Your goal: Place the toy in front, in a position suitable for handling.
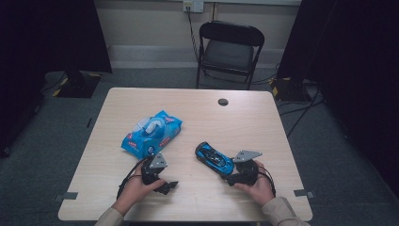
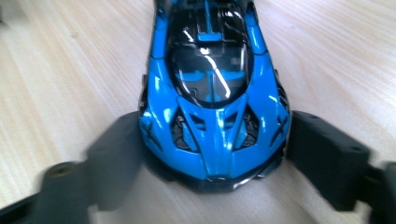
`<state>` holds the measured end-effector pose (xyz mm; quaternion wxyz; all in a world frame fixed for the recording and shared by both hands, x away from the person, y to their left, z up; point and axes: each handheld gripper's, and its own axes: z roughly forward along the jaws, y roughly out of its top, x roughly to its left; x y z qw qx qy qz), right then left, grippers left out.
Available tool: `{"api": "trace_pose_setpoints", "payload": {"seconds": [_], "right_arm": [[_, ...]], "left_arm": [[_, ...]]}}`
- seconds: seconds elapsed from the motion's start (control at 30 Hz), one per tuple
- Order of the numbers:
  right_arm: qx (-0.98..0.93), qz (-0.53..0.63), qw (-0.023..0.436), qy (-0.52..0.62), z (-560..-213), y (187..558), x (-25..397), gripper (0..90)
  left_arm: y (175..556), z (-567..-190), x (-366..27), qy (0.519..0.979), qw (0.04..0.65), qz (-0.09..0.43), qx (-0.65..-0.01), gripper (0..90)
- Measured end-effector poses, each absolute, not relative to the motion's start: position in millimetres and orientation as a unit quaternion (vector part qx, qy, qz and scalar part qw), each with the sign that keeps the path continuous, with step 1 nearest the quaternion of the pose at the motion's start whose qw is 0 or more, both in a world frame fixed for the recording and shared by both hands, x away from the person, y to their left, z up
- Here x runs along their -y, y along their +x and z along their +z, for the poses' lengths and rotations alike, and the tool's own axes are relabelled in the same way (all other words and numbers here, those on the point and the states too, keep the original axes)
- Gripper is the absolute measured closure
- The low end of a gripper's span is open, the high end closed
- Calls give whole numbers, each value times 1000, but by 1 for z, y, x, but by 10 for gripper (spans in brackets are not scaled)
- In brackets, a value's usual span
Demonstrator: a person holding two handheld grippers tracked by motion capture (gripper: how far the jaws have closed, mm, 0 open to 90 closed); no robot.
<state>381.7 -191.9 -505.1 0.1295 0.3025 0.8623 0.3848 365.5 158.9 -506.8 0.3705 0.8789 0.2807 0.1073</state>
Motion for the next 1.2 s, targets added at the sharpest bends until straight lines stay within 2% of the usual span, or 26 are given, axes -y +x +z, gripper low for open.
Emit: {"api": "trace_pose_setpoints", "payload": {"seconds": [0.6, 0.67, 0.73, 0.77, 0.8, 0.87, 1.2], "right_arm": [[-862, 385, 129, 304, -505, 382, 192, 227], [-862, 385, 129, 305, -505, 382, 192, 228], [-862, 385, 129, 304, -505, 382, 192, 227], [-861, 385, 129, 305, -505, 382, 192, 227], [-862, 385, 129, 304, -505, 382, 192, 227], [-862, 385, 129, 304, -505, 382, 192, 227], [-861, 385, 129, 305, -505, 382, 192, 227]], "left_arm": [[364, -504, -157, 880, 361, 106, -290, 4], [364, -502, -158, 878, 365, 105, -293, 70], [365, -498, -159, 873, 369, 93, -304, 200], [366, -496, -159, 872, 370, 88, -309, 191], [366, -494, -160, 871, 369, 88, -310, 142], [366, -491, -162, 869, 375, 87, -312, 183], [368, -480, -165, 862, 384, 79, -321, 169]]}}
